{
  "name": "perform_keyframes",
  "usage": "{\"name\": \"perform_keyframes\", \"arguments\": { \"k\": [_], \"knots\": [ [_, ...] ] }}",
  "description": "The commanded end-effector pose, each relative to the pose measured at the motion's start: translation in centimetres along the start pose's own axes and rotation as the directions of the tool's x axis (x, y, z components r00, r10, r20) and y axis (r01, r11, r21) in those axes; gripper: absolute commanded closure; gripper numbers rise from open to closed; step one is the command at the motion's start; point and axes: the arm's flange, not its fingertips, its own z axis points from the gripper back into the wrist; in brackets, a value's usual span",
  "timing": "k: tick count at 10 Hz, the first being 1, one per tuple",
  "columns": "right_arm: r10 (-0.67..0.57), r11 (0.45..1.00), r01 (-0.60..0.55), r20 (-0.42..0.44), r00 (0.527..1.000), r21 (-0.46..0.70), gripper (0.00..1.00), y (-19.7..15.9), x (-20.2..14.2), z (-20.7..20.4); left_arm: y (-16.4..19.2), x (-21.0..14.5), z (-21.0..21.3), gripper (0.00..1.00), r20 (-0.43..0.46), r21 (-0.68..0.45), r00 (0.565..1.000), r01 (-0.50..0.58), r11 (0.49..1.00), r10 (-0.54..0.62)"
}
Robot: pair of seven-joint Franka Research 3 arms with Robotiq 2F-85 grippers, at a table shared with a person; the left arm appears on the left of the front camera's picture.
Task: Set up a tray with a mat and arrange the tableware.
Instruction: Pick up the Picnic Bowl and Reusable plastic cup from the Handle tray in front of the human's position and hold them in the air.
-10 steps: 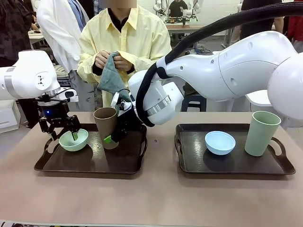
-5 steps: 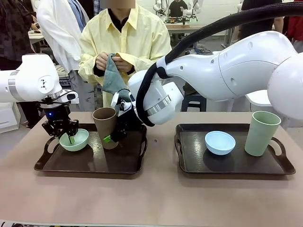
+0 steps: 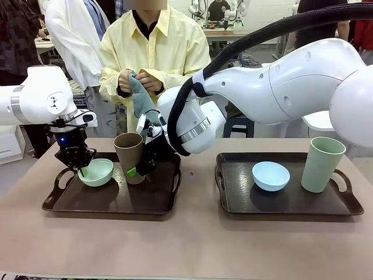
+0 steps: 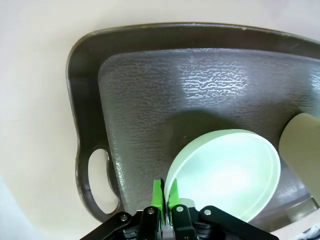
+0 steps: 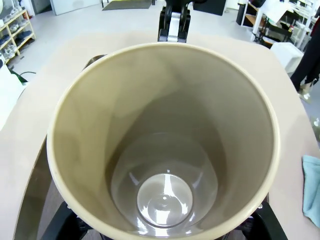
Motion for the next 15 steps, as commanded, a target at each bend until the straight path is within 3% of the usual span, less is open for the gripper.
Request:
{"name": "perform_keyframes", "arguments": {
  "k": [1, 2, 3, 4, 5, 9, 13, 15],
  "knots": [
    [0.026, 1.0, -0.026, 0.014, 1.0, -0.001, 1.0, -0.1, -0.4, -0.5, -0.3, 0.0, -0.3, 1.0, -0.012, 0.033, 0.999, -0.031, 0.999, 0.031],
    [0.023, 1.0, -0.023, 0.015, 1.0, -0.005, 0.77, -0.1, -0.4, -0.4, -0.2, -0.1, -0.2, 1.0, -0.014, 0.033, 0.999, -0.032, 0.999, 0.032],
    [0.006, 1.0, -0.006, 0.008, 1.0, -0.027, 0.77, -0.1, -0.2, 0.0, -0.2, 0.0, -0.1, 1.0, -0.015, 0.04, 0.999, -0.035, 0.999, 0.036],
    [-0.042, 0.998, 0.042, 0.016, 0.999, -0.055, 0.93, 0.3, 0.9, 1.4, -0.3, -0.5, 0.7, 1.0, -0.017, 0.046, 0.999, -0.034, 0.998, 0.035],
    [-0.022, 0.995, 0.024, 0.02, 1.0, -0.092, 0.93, 1.3, 3.4, 3.7, -0.3, -1.1, 2.9, 1.0, -0.01, 0.017, 0.999, -0.045, 0.999, 0.046],
    [0.096, 0.97, -0.109, -0.07, 0.993, -0.218, 0.93, 5.1, 13.8, 11.3, 0.2, -4.7, 15.8, 1.0, 0.158, -0.019, 0.986, -0.057, 0.998, 0.059],
    [0.103, 0.965, -0.119, -0.078, 0.992, -0.234, 0.93, 6.5, 17.7, 13.8, 0.0, -8.5, 24.0, 1.0, 0.253, -0.052, 0.963, -0.079, 0.996, 0.09],
    [0.128, 0.962, -0.14, -0.063, 0.99, -0.234, 0.93, 6.6, 17.1, 13.8, 0.1, -8.3, 23.8, 1.0, 0.266, -0.028, 0.963, -0.043, 0.999, 0.049]
  ]
}}
